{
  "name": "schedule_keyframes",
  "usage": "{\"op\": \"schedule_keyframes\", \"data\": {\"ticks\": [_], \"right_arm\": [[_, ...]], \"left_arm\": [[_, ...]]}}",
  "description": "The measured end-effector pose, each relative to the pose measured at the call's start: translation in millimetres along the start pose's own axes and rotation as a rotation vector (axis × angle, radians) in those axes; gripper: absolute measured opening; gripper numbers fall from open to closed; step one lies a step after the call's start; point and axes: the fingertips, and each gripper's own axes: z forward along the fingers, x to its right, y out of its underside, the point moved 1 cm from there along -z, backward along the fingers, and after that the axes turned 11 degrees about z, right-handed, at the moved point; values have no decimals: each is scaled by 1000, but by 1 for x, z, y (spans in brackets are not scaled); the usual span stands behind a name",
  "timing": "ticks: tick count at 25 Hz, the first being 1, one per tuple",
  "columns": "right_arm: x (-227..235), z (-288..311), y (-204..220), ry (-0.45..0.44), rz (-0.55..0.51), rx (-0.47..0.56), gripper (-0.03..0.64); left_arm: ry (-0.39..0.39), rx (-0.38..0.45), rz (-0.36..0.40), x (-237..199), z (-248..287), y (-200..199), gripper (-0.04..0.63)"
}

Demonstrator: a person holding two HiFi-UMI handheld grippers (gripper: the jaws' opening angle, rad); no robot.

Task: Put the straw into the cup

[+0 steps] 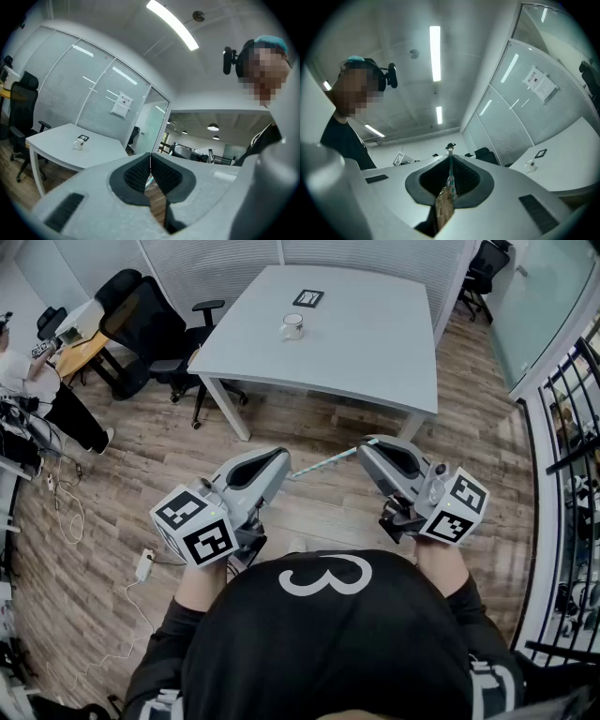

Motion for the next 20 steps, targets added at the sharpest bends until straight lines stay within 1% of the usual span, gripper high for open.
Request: {"op": "schedule_keyframes", "data": {"ticks": [3,11,15,20], "right_arm": [[-10,-14,0,6,-6,12,31],[-23,-33,-6,12,-10,18,31],[-22,-28,-13,21,-13,23,31],[-24,-52,-3,34,-23,43,31]], "left_arm": [[4,-8,9,18,-3,4,18],[8,-11,21,41,-1,-3,17],[16,-11,36,39,2,-12,18],[16,-11,38,53,5,4,18]]}}
